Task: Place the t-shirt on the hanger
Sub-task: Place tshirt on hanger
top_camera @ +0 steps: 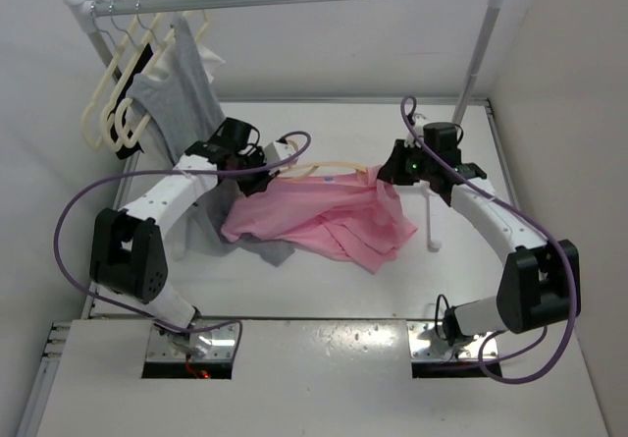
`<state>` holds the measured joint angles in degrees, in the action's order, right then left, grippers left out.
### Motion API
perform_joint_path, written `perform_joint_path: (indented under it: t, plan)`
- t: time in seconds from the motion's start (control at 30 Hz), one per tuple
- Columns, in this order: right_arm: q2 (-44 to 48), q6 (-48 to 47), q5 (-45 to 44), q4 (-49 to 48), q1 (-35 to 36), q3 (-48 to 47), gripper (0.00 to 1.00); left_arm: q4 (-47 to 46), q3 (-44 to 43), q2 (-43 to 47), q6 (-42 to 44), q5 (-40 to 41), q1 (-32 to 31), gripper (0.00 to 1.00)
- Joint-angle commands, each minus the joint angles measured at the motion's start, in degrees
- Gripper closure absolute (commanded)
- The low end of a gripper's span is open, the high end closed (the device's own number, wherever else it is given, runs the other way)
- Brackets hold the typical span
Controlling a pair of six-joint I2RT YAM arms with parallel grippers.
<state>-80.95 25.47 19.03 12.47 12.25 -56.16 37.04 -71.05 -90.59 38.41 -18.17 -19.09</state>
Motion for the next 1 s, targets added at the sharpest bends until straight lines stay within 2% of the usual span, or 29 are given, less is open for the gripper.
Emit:
perform_joint_path:
  t: [0.0, 0.03, 0.17, 0.3, 0.43, 0.5, 0.57, 0.67, 0.77, 0.97]
  plan:
    - [2.38, 1.95, 12.8, -9.4, 1.11, -5.27, 1.0, 3.04, -2.69, -1.7, -4.39, -5.18, 1.42, 1.0]
    - [2.37, 1.95, 12.79, -8.78, 1.11, -5.27, 1.0, 3.04, -3.39, -0.83, -4.4, -8.42, 1.95, 1.0]
    - [1.68, 1.95, 14.27, -9.74, 1.11, -4.04, 1.0, 3.04, 0.37, 2.95, 1.11, -9.95, 1.0, 1.0]
    - [0.27, 3.96, 17.26, -12.46, 1.11, -4.04, 1.0, 3.04, 7.22, 7.34, 9.72, -4.42, -3.93, 1.0]
    - [-0.88, 4.67, 21.04, -14.14, 1.11, -5.27, 1.0, 3.04, 7.42, 7.45, 8.53, -4.41, -4.99, 1.0]
    - [-2.19, 0.56, 21.58, -8.21, 1.11, -6.84, 1.0, 3.04, 4.45, 6.48, 7.12, -5.9, -4.99, 1.0]
    - [-2.2, -3.48, 17.99, -3.26, 1.81, -7.47, 0.77, 3.04, 2.41, 5.6, 5.71, -7.65, -4.99, 1.0]
    - [-2.2, -9.71, 14.49, 2.98, 1.02, -6.94, 0.31, 3.04, 0.38, 4.28, 5.09, -8.19, -4.99, 1.0]
    - [-2.2, -14.91, 9.63, 11.42, 1.02, -8.17, 0.23, 3.57, -0.15, 4.28, 6.32, -8.19, -5.52, 1.0]
    - [-0.7, -21.51, 9.1, 12.93, 1.8, -10.1, 0.19, 4.62, 1.61, 4.28, 9.3, -9.51, -6.04, 1.0]
